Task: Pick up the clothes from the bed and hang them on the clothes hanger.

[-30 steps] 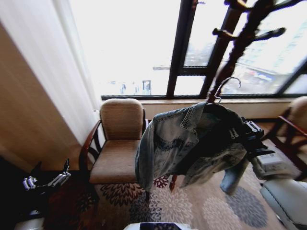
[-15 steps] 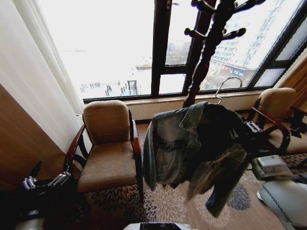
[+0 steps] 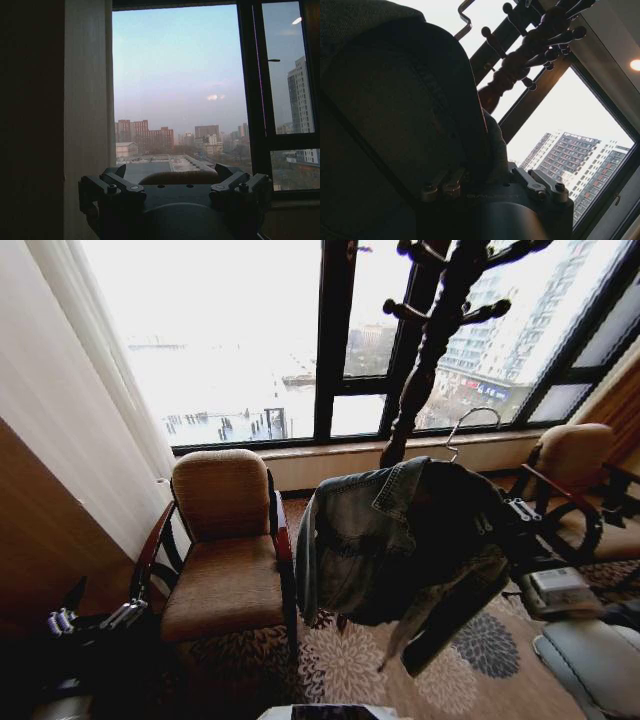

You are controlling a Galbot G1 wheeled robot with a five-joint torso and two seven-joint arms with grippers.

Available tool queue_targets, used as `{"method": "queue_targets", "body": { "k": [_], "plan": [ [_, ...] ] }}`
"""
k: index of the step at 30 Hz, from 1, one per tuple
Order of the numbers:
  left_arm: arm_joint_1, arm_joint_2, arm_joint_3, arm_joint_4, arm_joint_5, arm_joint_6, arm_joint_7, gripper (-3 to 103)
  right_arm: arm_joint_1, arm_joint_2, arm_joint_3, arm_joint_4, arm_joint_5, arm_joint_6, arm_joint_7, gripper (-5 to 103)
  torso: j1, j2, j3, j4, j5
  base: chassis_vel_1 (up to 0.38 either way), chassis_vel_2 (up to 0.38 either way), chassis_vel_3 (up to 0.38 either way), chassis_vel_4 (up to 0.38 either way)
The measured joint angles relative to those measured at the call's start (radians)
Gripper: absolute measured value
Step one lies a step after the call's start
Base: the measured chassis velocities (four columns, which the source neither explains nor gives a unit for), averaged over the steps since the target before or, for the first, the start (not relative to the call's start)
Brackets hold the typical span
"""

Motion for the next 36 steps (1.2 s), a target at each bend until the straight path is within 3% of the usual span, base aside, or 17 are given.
{"method": "queue_targets", "body": {
  "k": [36],
  "plan": [
    [0.000,0.000,0.000,0.000,0.000,0.000,0.000,100,-0.024,0.024,-0.014,0.000,-0.017,0.009,-0.004,28,0.000,0.000,0.000,-0.0001,0.0002,-0.075,-0.066,0.060,0.068]
  ]
}}
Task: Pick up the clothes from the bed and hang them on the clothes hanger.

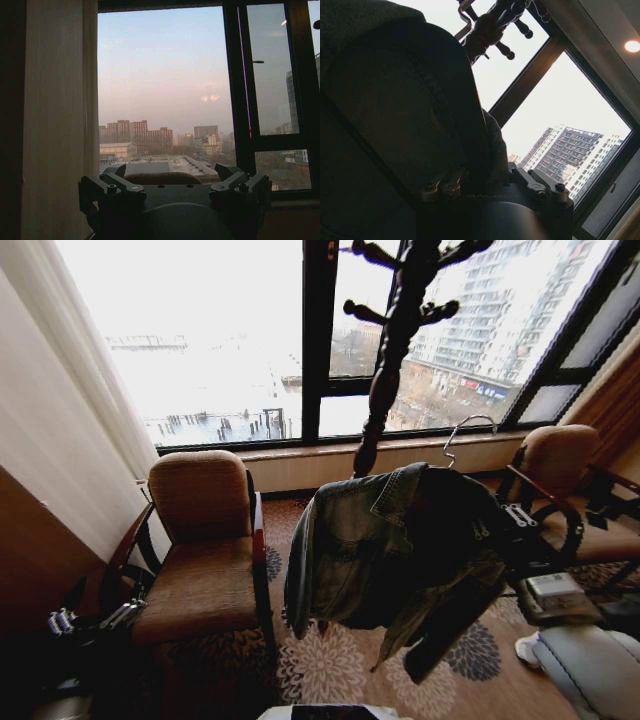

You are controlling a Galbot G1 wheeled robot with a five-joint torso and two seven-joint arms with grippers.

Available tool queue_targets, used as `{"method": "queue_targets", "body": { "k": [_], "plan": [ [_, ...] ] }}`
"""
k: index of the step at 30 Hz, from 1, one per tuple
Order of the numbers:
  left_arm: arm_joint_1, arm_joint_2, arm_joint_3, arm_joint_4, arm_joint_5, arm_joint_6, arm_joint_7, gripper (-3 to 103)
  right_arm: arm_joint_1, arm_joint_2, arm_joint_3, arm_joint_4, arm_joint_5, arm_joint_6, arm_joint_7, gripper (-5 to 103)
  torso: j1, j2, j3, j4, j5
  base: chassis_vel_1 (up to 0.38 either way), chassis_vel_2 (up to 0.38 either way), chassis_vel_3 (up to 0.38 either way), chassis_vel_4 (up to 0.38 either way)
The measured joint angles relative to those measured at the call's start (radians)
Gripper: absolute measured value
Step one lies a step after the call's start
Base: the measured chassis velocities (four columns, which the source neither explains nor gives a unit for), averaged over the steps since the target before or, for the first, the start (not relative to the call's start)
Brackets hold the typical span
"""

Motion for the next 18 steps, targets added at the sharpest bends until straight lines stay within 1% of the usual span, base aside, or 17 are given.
{"method": "queue_targets", "body": {
  "k": [4,8,11,14,18],
  "plan": [
    [0.000,0.000,0.000,0.000,0.000,0.000,0.000,100,-0.002,0.000,-0.001,0.000,-0.003,0.000,0.000,28,0.000,0.000,0.000,-0.0002,-0.0001,-0.158,-0.170,0.109,0.142],
    [0.000,0.000,0.000,0.000,0.000,0.000,0.000,100,-0.005,0.000,-0.001,0.000,-0.005,0.014,0.000,28,0.000,0.000,0.000,0.0002,0.0004,-0.095,-0.090,0.086,0.099],
    [0.000,0.000,0.000,0.000,0.000,0.000,0.000,100,-0.008,0.003,-0.001,0.000,-0.009,0.024,0.000,28,0.000,0.000,0.000,0.0000,0.0005,-0.025,-0.044,0.026,0.024],
    [0.000,0.000,0.000,0.000,0.000,0.000,0.000,100,-0.015,0.008,-0.001,0.000,-0.012,0.027,0.000,28,0.000,0.000,0.000,-0.0001,-0.0006,0.000,0.000,0.000,0.000],
    [0.000,0.000,0.000,0.000,0.000,0.000,0.000,100,-0.018,0.011,-0.002,0.000,-0.012,0.030,0.000,28,0.000,0.000,0.000,0.0000,-0.0008,0.000,0.000,0.000,0.000]
  ]
}}
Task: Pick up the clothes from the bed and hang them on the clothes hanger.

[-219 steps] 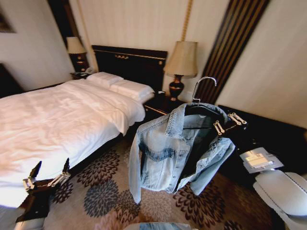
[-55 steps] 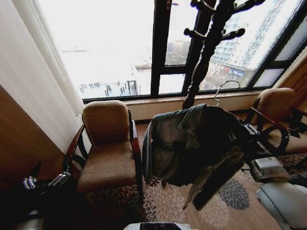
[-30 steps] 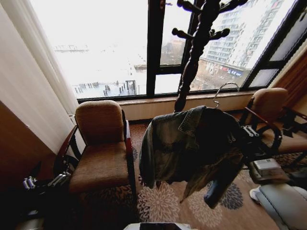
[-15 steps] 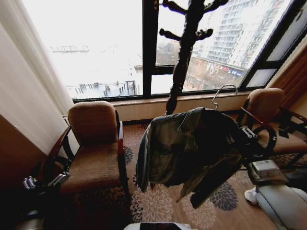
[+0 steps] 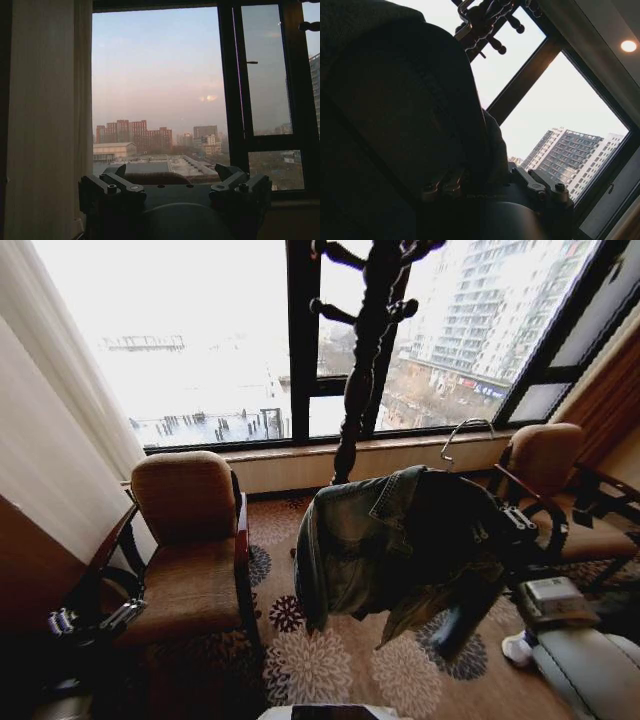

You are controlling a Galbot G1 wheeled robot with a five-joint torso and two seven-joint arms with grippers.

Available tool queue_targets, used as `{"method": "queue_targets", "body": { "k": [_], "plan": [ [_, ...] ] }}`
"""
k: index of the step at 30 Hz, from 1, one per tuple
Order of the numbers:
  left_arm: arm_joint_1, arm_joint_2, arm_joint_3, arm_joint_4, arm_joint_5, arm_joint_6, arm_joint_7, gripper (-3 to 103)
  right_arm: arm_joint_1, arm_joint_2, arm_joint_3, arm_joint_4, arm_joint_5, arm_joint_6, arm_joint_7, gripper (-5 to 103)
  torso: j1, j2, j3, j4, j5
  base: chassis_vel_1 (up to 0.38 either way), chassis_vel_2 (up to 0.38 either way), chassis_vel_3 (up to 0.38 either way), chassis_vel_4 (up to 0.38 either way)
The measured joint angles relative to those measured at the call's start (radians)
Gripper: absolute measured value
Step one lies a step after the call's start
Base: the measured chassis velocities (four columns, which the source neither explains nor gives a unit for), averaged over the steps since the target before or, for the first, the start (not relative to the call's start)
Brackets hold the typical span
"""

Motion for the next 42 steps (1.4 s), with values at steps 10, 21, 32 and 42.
{"method": "queue_targets", "body": {
  "k": [10,21,32,42],
  "plan": [
    [0.000,0.000,0.000,0.000,0.000,0.000,0.000,100,0.010,0.001,-0.008,0.000,0.003,0.001,-0.001,28,0.000,0.000,0.000,0.0000,0.0009,-0.020,-0.001,0.019,-0.002],
    [0.000,0.000,0.000,0.000,0.000,0.000,0.000,100,0.008,0.000,-0.008,0.000,0.005,0.007,-0.004,28,0.000,0.000,0.000,0.0001,0.0007,-0.122,0.011,0.127,-0.008],
    [0.000,0.000,0.000,0.000,0.000,0.000,0.000,100,0.008,-0.008,-0.002,0.000,0.014,0.015,-0.006,28,0.000,0.000,0.000,0.0001,0.0007,-0.169,0.020,0.164,-0.014],
    [0.000,0.000,0.000,0.000,0.000,0.000,0.000,100,0.023,-0.021,-0.012,0.000,0.021,0.020,-0.008,28,0.000,0.000,0.000,0.0001,0.0007,-0.143,0.032,0.138,-0.023]
  ]
}}
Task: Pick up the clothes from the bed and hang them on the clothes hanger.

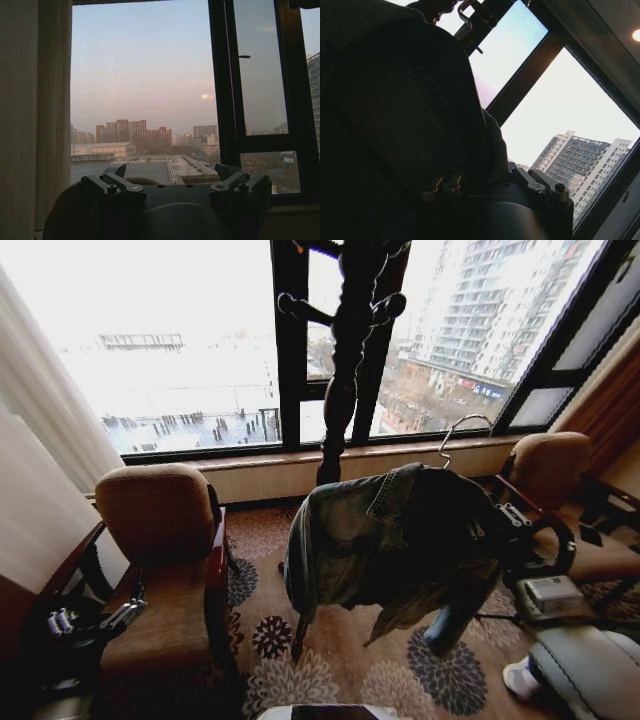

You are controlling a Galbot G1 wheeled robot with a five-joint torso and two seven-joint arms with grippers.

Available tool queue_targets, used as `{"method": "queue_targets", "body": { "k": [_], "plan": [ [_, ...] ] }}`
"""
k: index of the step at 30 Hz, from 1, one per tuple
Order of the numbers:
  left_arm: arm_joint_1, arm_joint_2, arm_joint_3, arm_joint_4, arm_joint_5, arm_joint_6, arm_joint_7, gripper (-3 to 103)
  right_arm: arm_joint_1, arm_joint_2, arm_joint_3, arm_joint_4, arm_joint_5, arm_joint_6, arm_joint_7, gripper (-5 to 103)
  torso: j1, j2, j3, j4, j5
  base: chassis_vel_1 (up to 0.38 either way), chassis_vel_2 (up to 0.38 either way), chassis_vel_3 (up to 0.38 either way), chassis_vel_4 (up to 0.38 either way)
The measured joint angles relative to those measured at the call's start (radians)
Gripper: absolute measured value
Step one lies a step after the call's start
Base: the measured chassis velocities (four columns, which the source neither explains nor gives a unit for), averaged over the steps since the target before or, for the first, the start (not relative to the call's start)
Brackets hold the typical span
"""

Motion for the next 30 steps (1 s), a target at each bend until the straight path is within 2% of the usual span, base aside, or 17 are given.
{"method": "queue_targets", "body": {
  "k": [9,14,21,22,27,30],
  "plan": [
    [0.000,0.000,0.000,0.000,0.000,0.000,0.000,100,0.013,-0.014,-0.021,0.000,0.022,0.045,-0.018,28,0.001,0.000,0.000,0.0000,0.0003,-0.131,0.027,0.114,-0.038],
    [0.000,0.000,0.000,0.000,0.000,0.000,0.000,100,0.015,-0.035,-0.029,0.000,0.078,0.086,-0.076,28,0.000,0.000,0.000,-0.0001,-0.0002,0.000,0.000,0.000,0.000],
    [0.000,0.000,0.000,0.000,0.000,0.000,0.000,100,0.027,-0.105,-0.032,0.000,0.175,0.138,-0.182,28,-0.001,0.000,0.000,0.0001,-0.0001,0.000,0.000,0.000,0.000],
    [0.000,0.000,0.000,0.000,0.000,0.000,0.000,100,0.027,-0.105,-0.032,0.000,0.175,0.138,-0.182,28,-0.001,0.000,0.000,0.0001,-0.0001,0.000,0.000,0.000,0.000],
    [0.000,0.000,0.000,0.000,0.000,0.000,0.000,100,0.029,-0.172,-0.009,0.001,0.296,0.155,-0.255,28,0.000,0.000,0.000,0.0000,0.0001,0.000,0.000,0.000,0.000],
    [0.000,0.000,0.000,0.000,0.000,0.000,0.000,100,0.029,-0.204,0.006,0.001,0.326,0.156,-0.273,28,0.000,0.000,0.000,-0.0002,0.0001,0.000,0.000,0.000,0.000]
  ]
}}
